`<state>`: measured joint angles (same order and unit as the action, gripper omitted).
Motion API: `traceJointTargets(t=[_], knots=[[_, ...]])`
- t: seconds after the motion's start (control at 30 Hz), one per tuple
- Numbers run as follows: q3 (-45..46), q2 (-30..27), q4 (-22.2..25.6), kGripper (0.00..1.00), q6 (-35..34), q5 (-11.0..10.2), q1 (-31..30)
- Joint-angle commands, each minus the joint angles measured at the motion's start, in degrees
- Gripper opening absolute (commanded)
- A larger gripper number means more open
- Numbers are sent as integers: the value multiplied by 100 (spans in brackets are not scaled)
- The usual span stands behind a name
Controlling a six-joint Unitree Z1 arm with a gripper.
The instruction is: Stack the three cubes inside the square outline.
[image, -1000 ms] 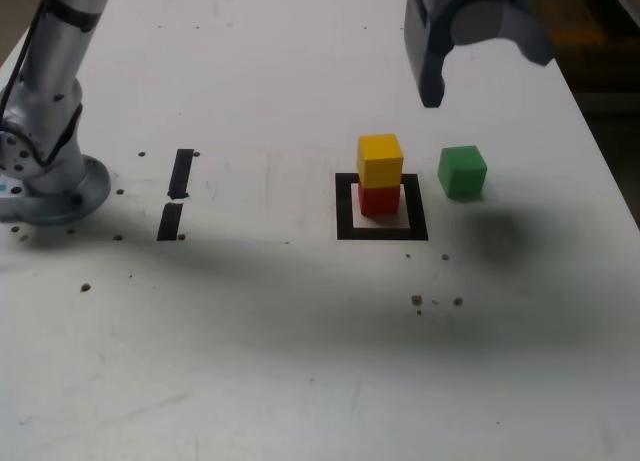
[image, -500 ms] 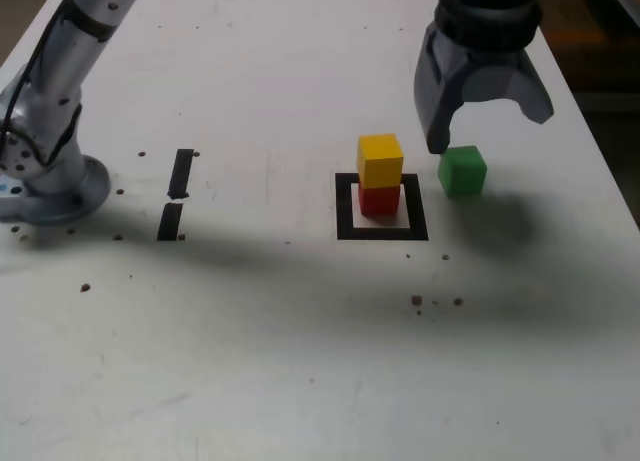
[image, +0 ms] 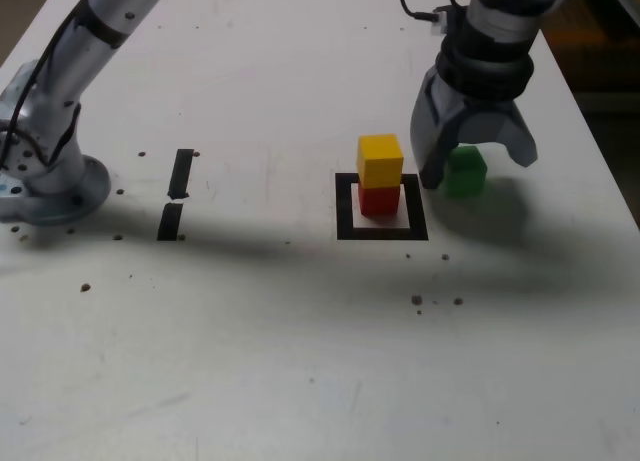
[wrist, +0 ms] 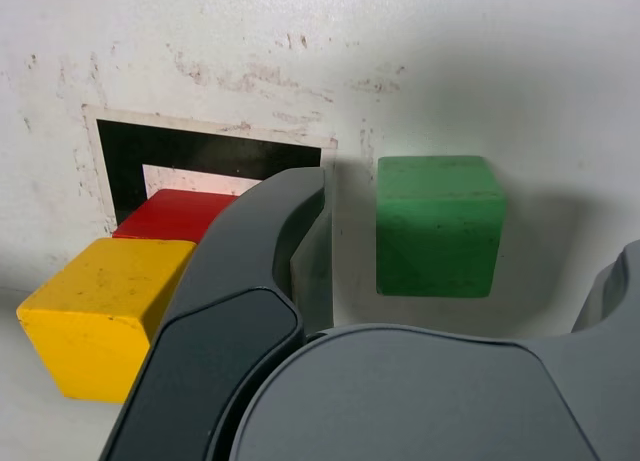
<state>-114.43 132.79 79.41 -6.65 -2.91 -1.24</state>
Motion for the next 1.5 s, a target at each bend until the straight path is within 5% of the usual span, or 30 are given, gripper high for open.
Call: traceJointTargets(t=[0.0, 0.5, 1.07, 1.3, 1.47], knots=[[28, 26, 2, 90, 16, 6, 35], [139, 127, -192, 70, 115, 157, 125], [399, 35, -648, 29, 50, 223, 129], [317, -3, -492, 26, 89, 144, 129], [-159, -197, 155, 24, 176, -19, 99]])
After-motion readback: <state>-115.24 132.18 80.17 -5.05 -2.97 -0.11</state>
